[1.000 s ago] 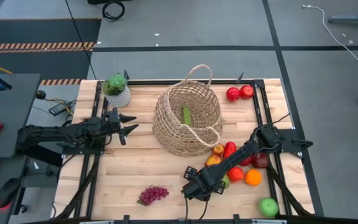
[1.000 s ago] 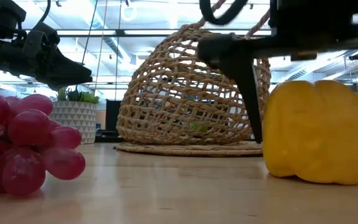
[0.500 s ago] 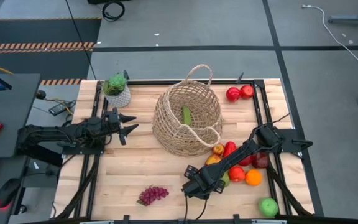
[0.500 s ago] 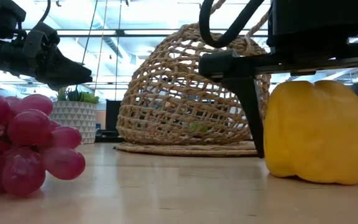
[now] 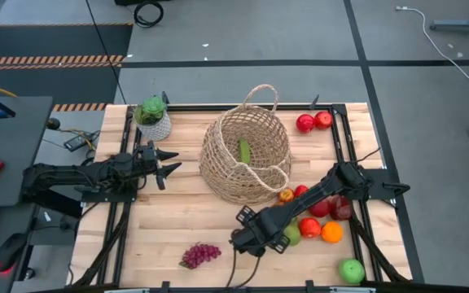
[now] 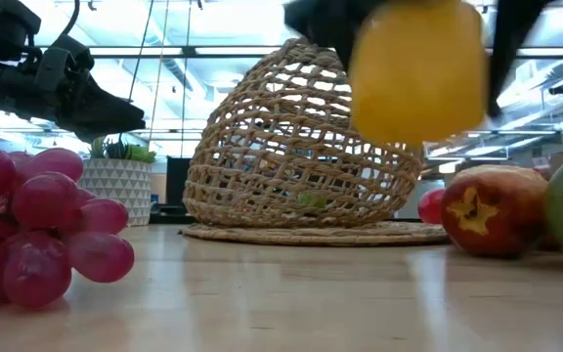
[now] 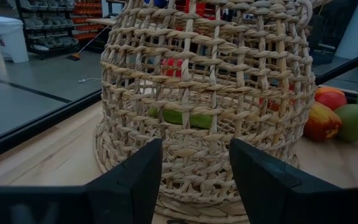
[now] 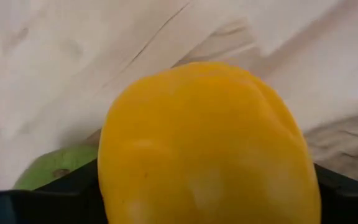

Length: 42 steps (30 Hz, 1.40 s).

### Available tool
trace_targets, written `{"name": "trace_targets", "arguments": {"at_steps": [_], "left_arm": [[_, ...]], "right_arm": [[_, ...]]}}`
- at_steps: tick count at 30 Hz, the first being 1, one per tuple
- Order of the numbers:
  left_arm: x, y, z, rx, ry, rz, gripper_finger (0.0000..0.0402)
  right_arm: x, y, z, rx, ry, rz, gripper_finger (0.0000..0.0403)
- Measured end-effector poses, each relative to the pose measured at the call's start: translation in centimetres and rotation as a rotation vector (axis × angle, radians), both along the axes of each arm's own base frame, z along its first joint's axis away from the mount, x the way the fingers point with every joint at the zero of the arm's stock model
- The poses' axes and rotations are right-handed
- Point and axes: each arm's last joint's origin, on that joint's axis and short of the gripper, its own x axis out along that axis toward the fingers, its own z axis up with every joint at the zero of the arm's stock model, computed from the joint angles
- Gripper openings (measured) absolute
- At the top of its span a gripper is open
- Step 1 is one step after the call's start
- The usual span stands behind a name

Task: Build produce basket
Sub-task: Put the yellow bell pepper into the brown basket

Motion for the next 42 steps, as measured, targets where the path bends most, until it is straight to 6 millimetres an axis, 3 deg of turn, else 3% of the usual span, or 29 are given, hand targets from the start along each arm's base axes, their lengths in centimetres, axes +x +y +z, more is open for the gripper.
{"name": "trace_targets", "arguments": {"at_steps": [11,30,36,42], "left_arm": [[0.0,0.0,0.0,0.000,0.000,0.000,0.0195],[0.0,0.0,0.0,0.000,0.000,0.000,0.0194],[0.0,0.0,0.0,0.000,0.000,0.000,0.0196],[0.0,0.0,0.0,0.000,0.000,0.000,0.0194]], "right_arm": [[-0.5,-0.9,9.8,0.122,-0.107,-0.228,0.0320],[-0.7,-5.4,18.3,0.538,-0.502,-0.583,0.0321],[-1.7,-6.7,21.1,0.611,-0.643,-0.693,0.0321],[-3.4,-7.9,24.2,0.713,-0.766,-0.681,0.0321]]}}
